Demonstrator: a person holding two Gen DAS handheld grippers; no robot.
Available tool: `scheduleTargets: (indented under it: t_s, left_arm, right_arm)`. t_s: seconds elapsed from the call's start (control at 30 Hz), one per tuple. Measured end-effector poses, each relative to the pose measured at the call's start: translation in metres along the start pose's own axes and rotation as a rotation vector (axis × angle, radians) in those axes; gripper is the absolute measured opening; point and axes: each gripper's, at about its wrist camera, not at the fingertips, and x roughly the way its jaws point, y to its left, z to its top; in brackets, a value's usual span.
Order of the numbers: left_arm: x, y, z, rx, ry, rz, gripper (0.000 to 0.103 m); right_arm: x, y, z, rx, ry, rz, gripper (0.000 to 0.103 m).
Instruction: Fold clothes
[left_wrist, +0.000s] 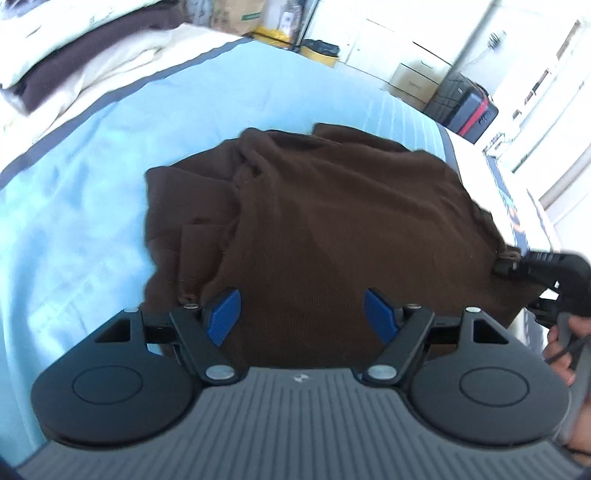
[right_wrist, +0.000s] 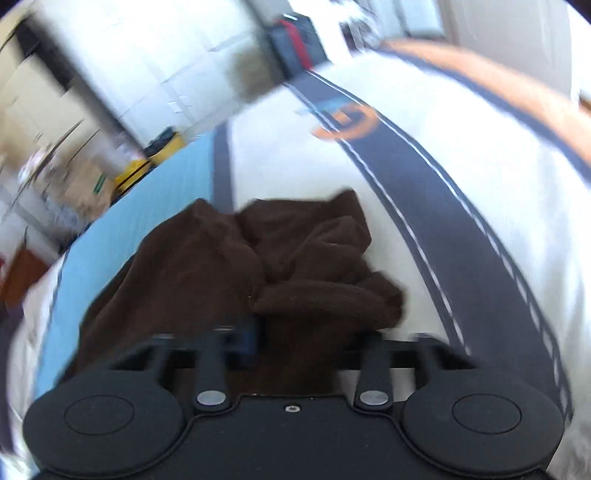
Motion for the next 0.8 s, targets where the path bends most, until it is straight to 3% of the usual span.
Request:
scheduleTargets:
  t_s: [0.13, 0.3, 0.37, 0.47, 0.53, 0.67, 0.8]
  left_arm:
    - [-0.008, 0.028, 0.006, -0.111, 0.038, -0.124, 0.074]
    - [-0.026, 0.058, 0.022, -0.199, 0.038, -0.228, 0.071]
    - [-0.041, 0.069, 0.032, -0.213, -0.028, -0.245, 0.071]
    - [-0.055, 0.087, 0.039, -0.24, -0.064, -0.282, 0.071]
    - [-0.054, 0.091, 0.034, -0.219, -0.067, -0.229, 0.071]
    - [-0.036, 0.098, 0.014, -0.196, -0.049, -0.11, 0.071]
    - [-0.023, 0.106, 0.011, -0.236, -0.004, -0.126, 0.071]
  right_arm:
    - [-0.037, 0.021, 0.005, -0.269, -0.192, -0.004, 0.023]
    - [-0.077, 0.094, -0.009, -0.627, -0.272, 0.286, 0.023]
    - [-0.091, 0.121, -0.021, -0.758, -0.255, 0.401, 0.023]
    - [-0.1, 0.149, -0.056, -0.922, -0.226, 0.484, 0.023]
    - [-0.096, 0.16, -0.082, -1.0, -0.185, 0.523, 0.023]
    - [-0.069, 0.155, -0.119, -1.054, -0.012, 0.539, 0.023]
    - [-0.074, 0.136, -0.123, -1.039, 0.01, 0.579, 0.023]
